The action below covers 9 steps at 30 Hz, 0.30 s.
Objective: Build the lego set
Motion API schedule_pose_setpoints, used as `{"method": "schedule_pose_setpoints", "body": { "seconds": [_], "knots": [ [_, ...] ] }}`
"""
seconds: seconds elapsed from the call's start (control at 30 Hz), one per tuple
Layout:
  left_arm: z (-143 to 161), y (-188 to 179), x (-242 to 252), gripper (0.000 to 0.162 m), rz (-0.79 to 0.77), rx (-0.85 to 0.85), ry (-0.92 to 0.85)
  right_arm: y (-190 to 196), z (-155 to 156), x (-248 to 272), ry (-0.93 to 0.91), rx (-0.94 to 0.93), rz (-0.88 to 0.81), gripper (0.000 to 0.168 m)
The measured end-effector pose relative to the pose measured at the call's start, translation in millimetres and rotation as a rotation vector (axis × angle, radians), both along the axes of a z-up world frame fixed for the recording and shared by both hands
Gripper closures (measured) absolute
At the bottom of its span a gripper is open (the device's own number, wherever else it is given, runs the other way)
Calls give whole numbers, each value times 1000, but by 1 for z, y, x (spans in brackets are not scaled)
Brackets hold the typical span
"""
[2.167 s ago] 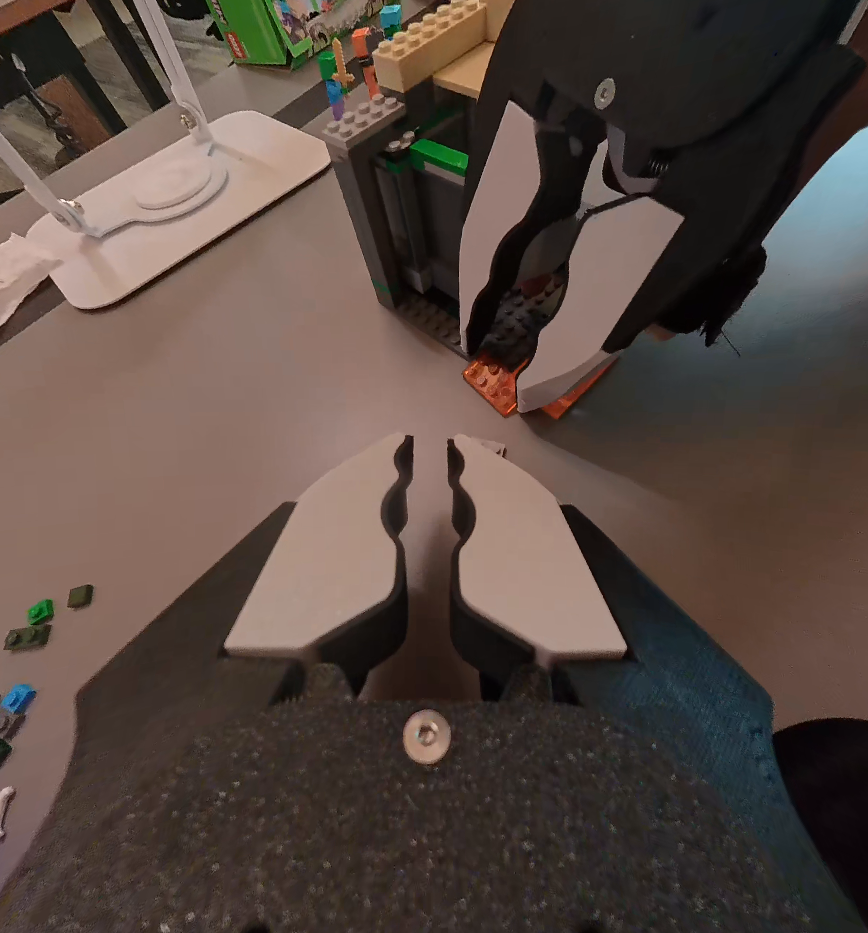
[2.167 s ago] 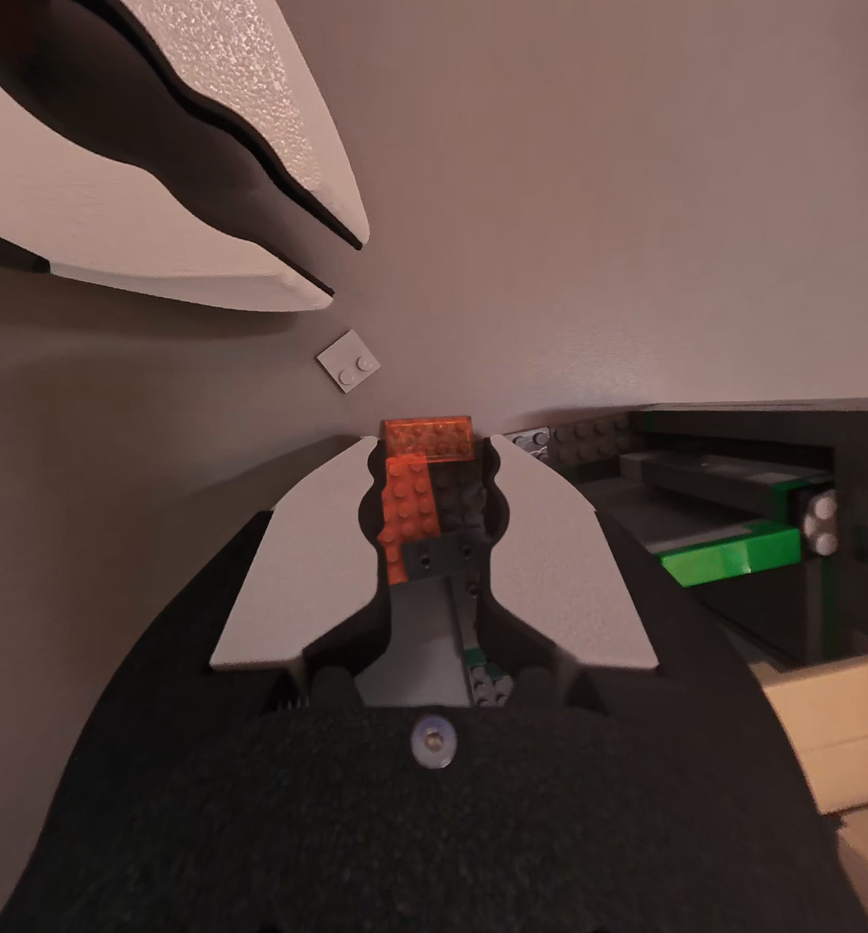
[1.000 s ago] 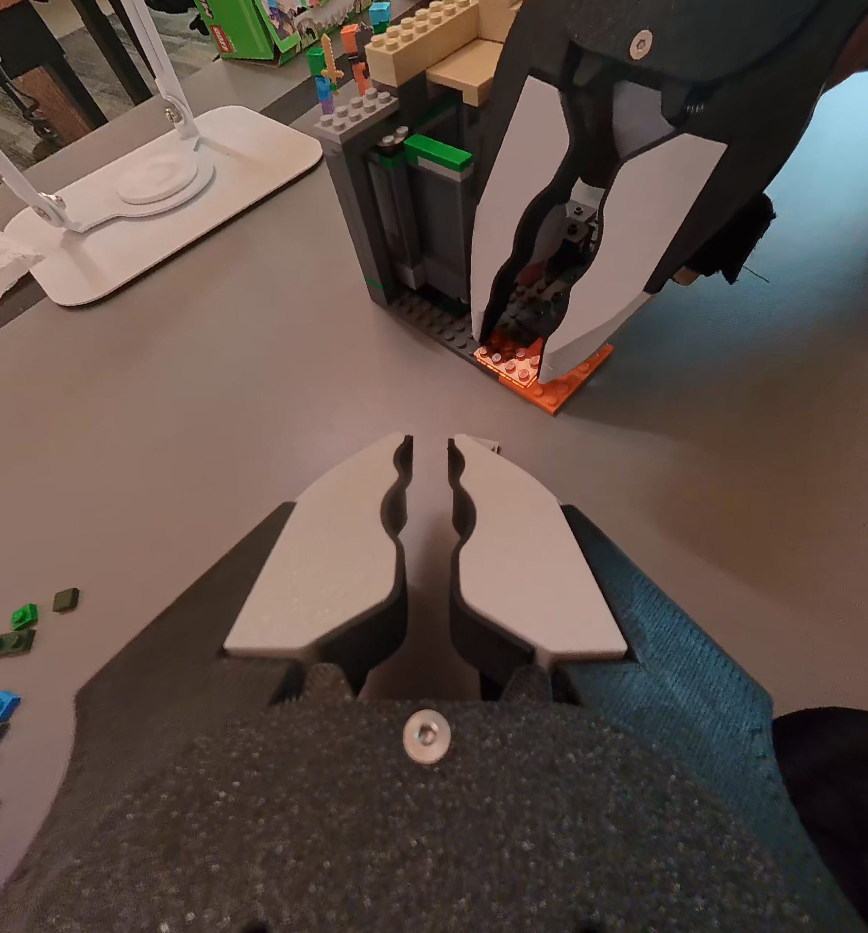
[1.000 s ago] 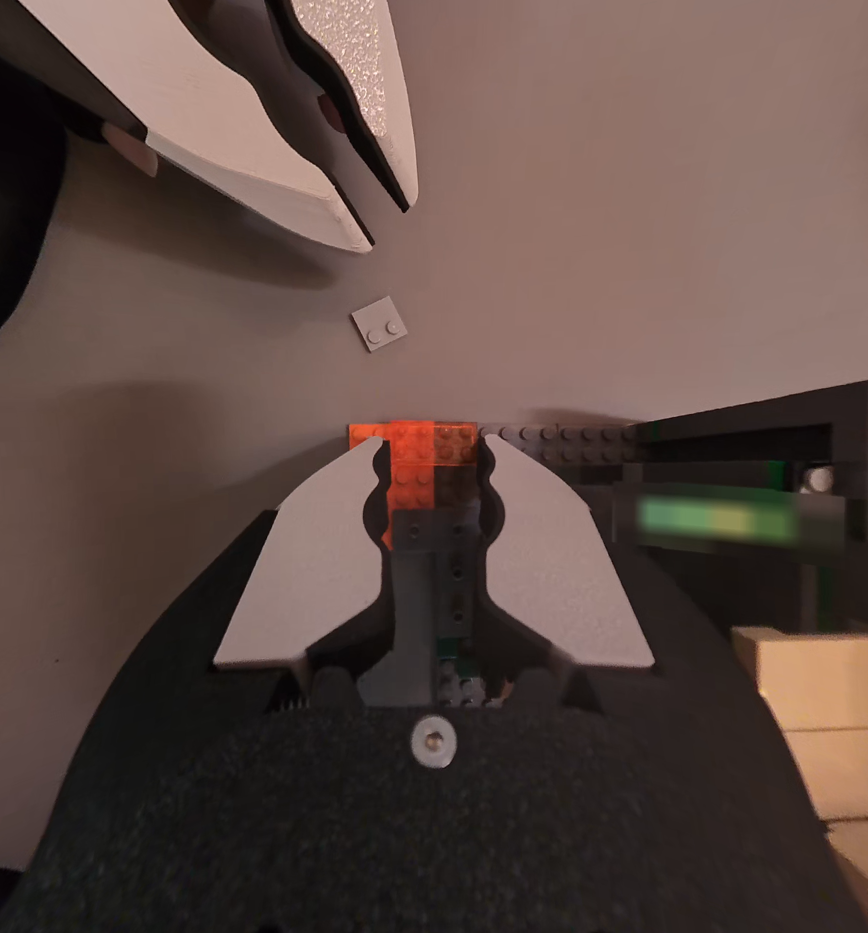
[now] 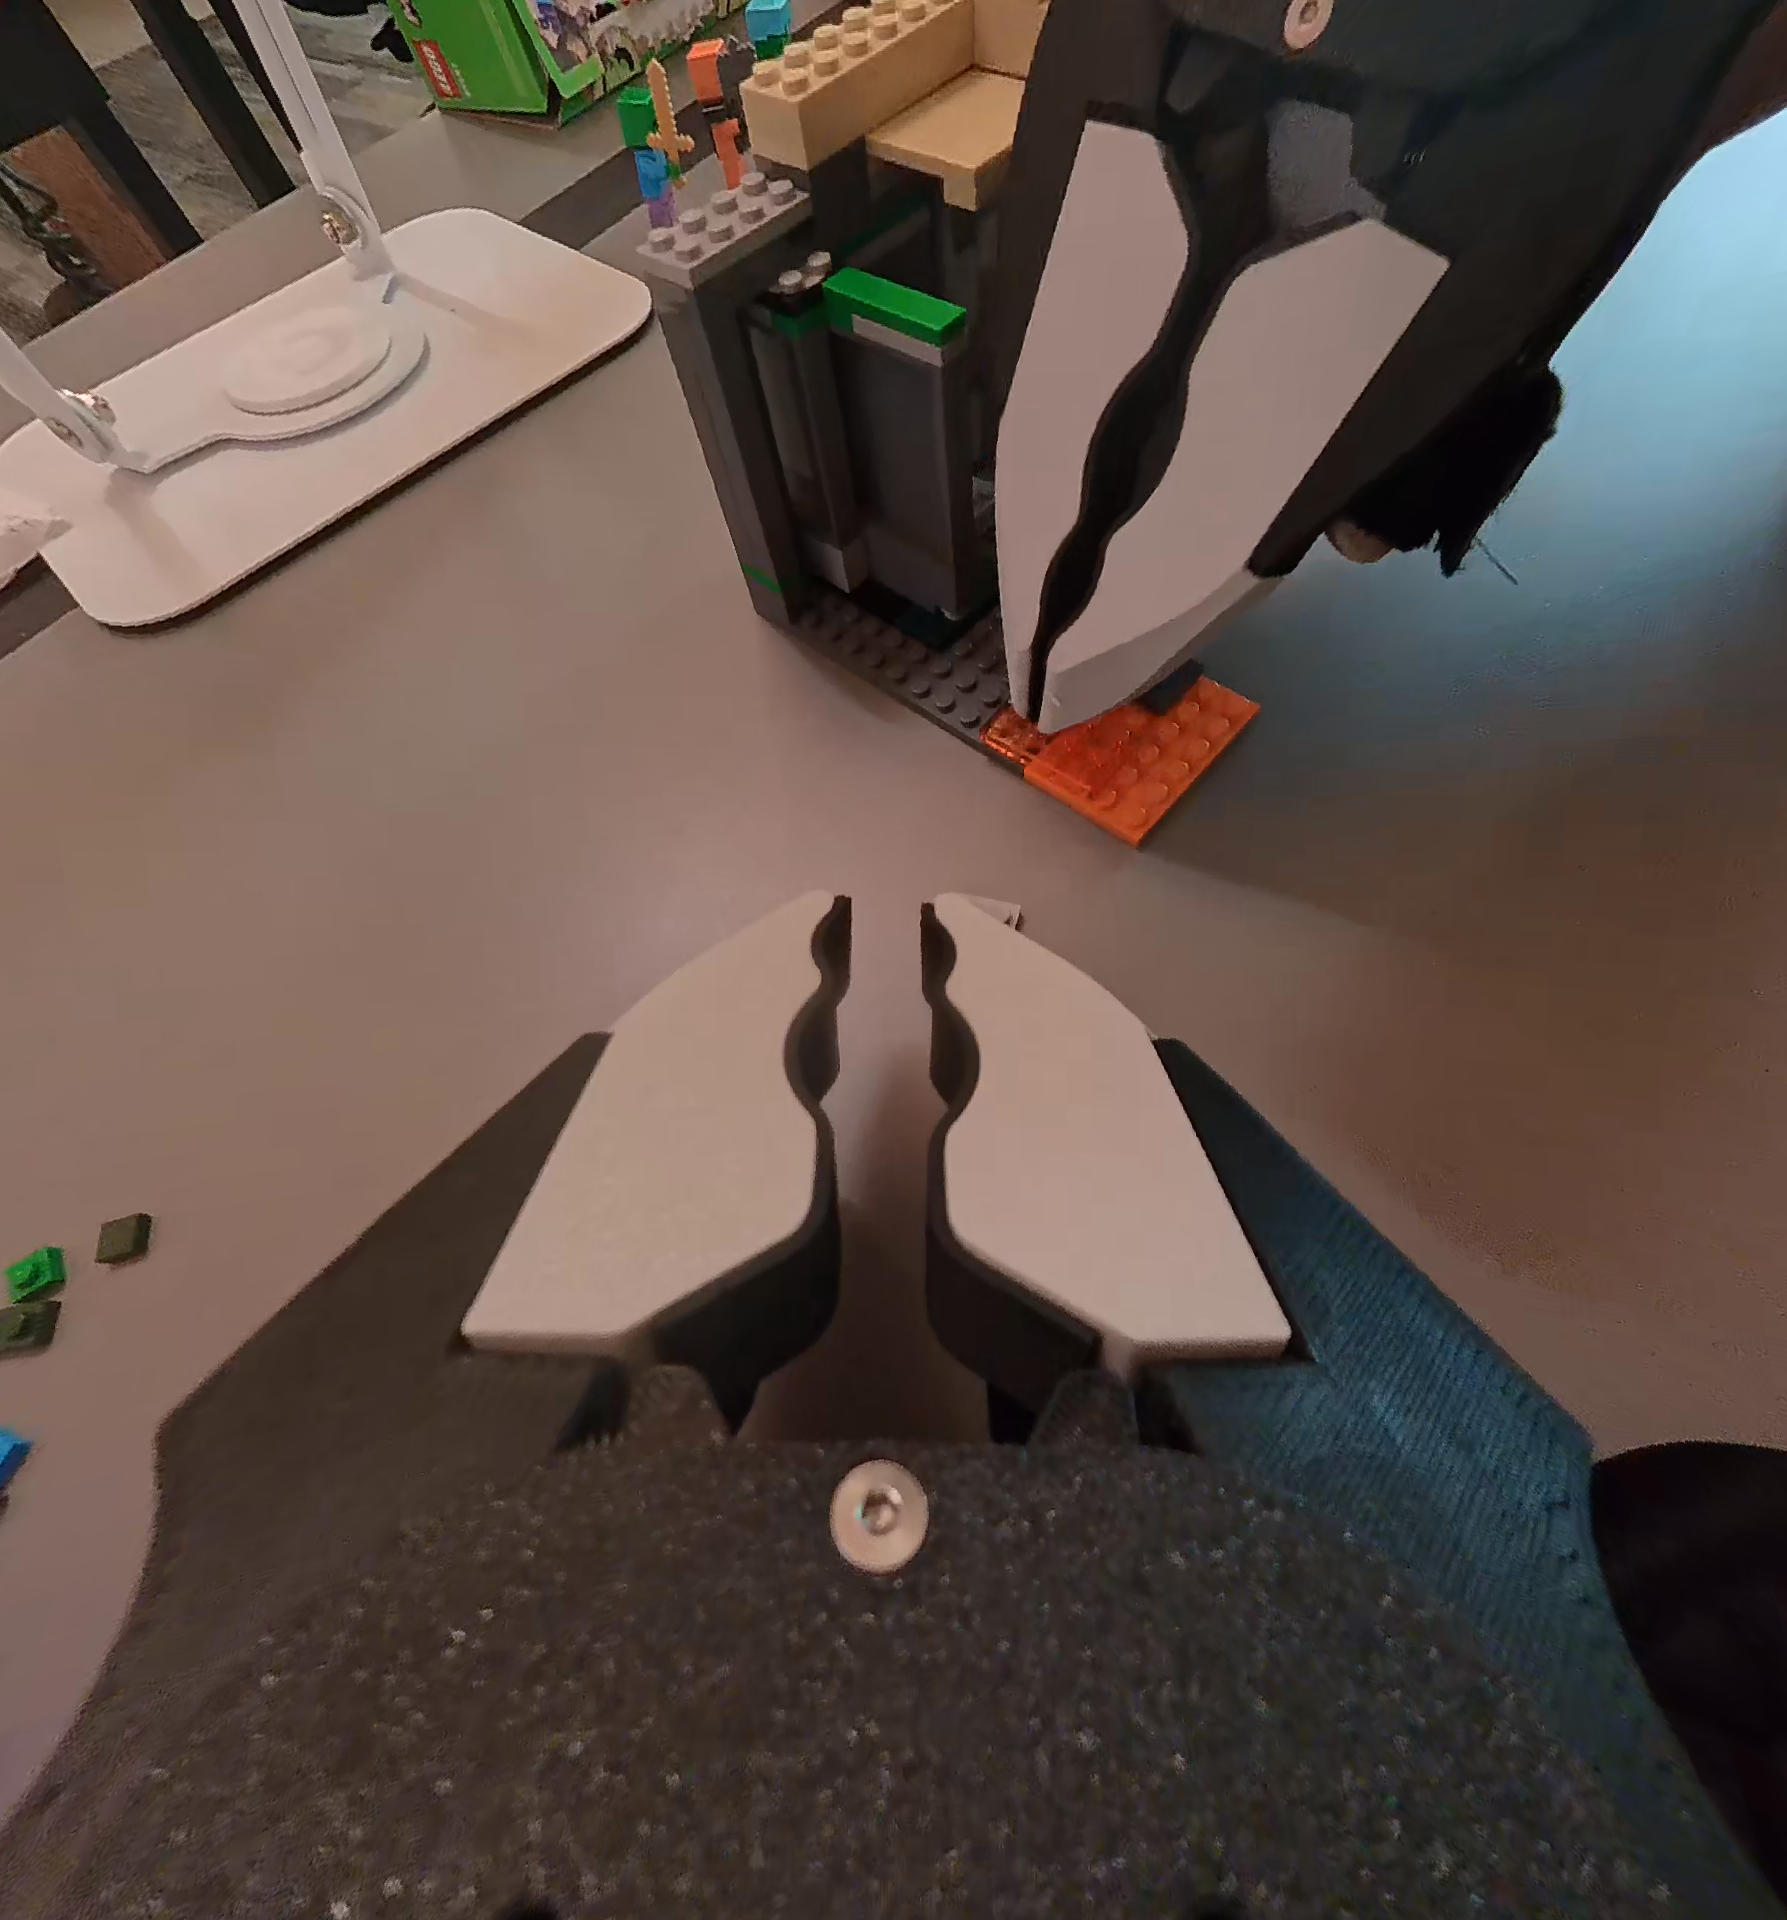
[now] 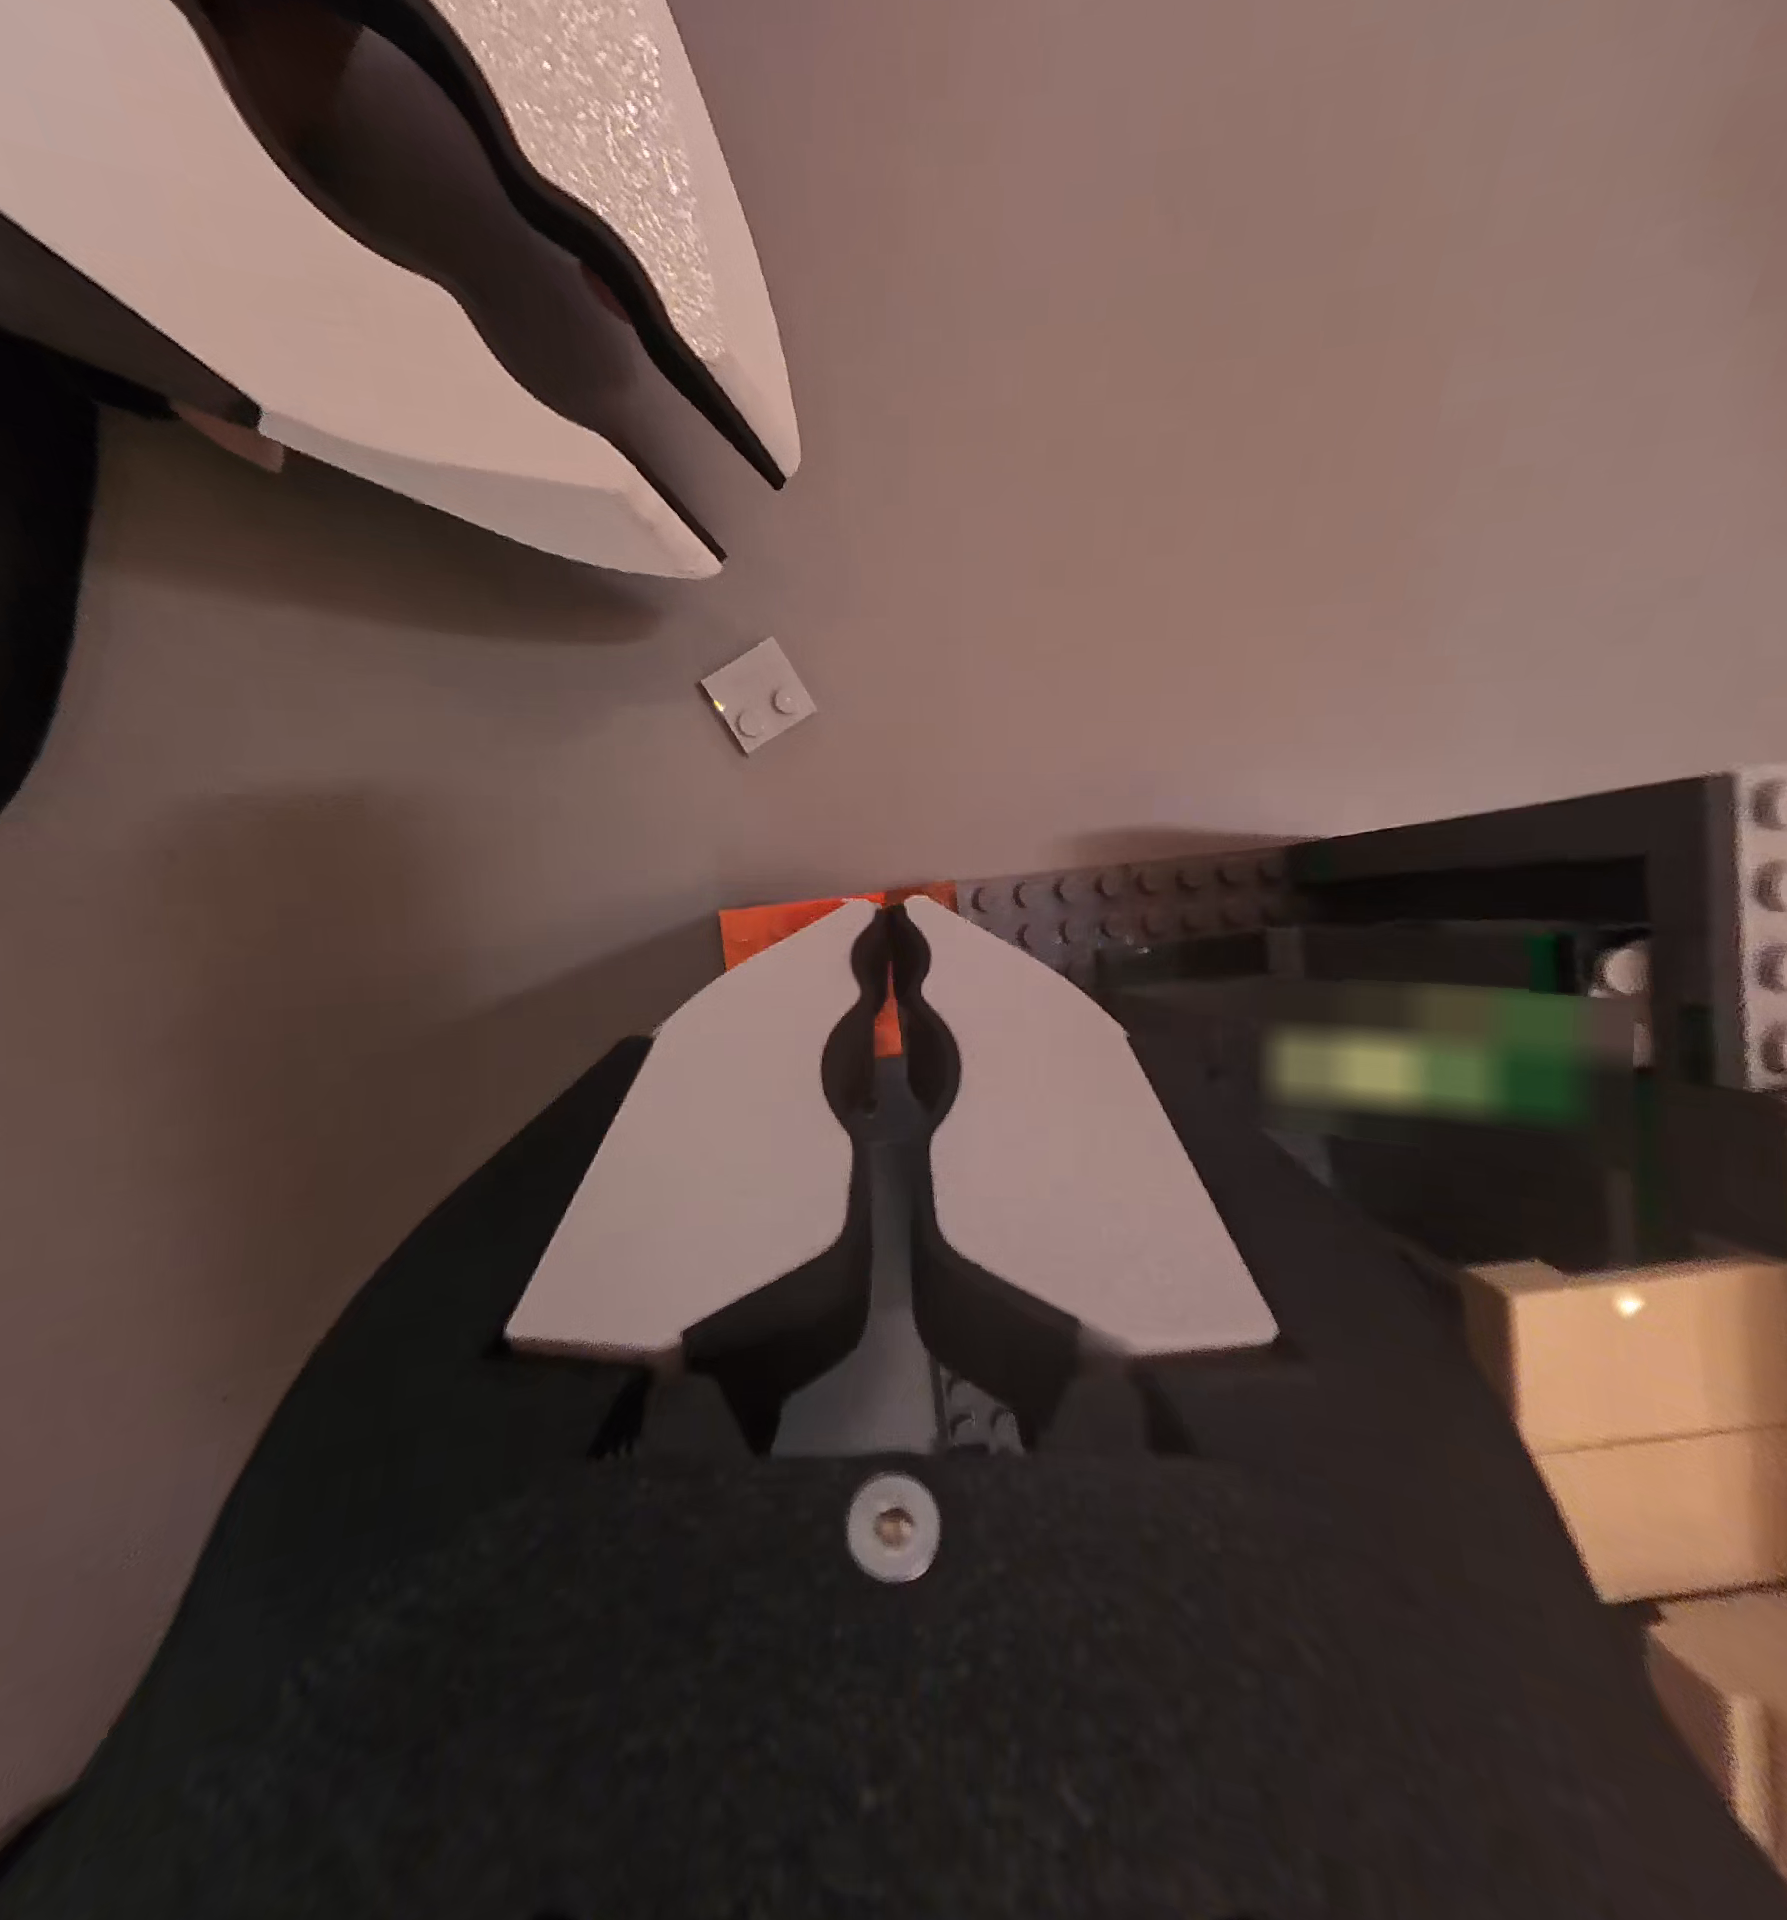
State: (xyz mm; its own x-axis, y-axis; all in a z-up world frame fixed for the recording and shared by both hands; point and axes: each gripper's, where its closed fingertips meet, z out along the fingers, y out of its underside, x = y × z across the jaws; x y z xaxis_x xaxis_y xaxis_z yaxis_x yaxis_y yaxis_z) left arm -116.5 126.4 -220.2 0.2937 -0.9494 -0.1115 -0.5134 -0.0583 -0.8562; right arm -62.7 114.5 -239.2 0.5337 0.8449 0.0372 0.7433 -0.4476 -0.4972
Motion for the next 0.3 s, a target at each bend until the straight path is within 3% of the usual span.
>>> {"method": "schedule_pose_setpoints", "body": {
  "seconds": [0.3],
  "knots": [
    [-1, -1, 0, 150, -6, 6, 10, 1, -5, 2, -43, -19, -27, 168]
  ]
}}
